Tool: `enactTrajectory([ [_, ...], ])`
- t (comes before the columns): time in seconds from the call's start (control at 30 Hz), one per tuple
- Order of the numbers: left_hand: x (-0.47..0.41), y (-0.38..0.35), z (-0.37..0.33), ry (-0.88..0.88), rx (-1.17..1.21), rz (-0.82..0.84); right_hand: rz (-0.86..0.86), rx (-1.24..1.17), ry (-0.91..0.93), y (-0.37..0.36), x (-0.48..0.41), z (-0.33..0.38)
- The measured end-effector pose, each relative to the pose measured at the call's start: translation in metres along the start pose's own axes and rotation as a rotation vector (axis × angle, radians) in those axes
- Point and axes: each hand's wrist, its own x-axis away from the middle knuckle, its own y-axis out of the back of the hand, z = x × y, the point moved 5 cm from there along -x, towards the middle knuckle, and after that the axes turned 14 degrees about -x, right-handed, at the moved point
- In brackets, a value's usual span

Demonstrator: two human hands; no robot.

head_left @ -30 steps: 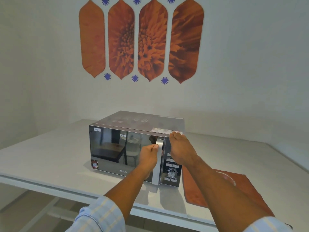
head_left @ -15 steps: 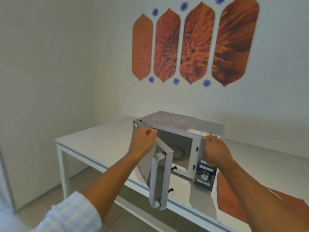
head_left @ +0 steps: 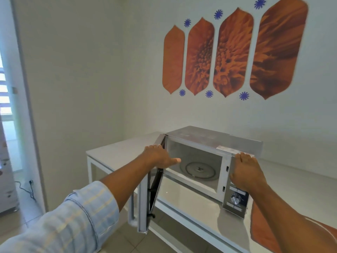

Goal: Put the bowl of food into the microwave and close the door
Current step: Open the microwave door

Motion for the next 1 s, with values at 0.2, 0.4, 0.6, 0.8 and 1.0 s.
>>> enactTrajectory([
  [0.2, -0.005, -0.023, 0.013, 0.168, -0.137, -0.054, -0.002, 0.026, 0.006, -0.004, 0.001, -0.002],
  [0.4, -0.008, -0.046, 0.024, 0.262, -0.208, -0.127, -0.029, 0.067, 0.011, -0.011, 0.003, -0.001],
  [0.6, -0.015, -0.064, 0.042, 0.253, -0.110, -0.242, -0.089, 0.081, -0.007, -0.018, 0.001, -0.002],
  [0.8, -0.023, -0.080, 0.057, 0.283, -0.110, -0.318, -0.136, 0.086, -0.021, -0.024, 0.004, 0.000],
  [1.0, -0.033, -0.088, 0.070, 0.300, -0.062, -0.386, -0.165, 0.086, -0.051, -0.034, 0.001, -0.005],
])
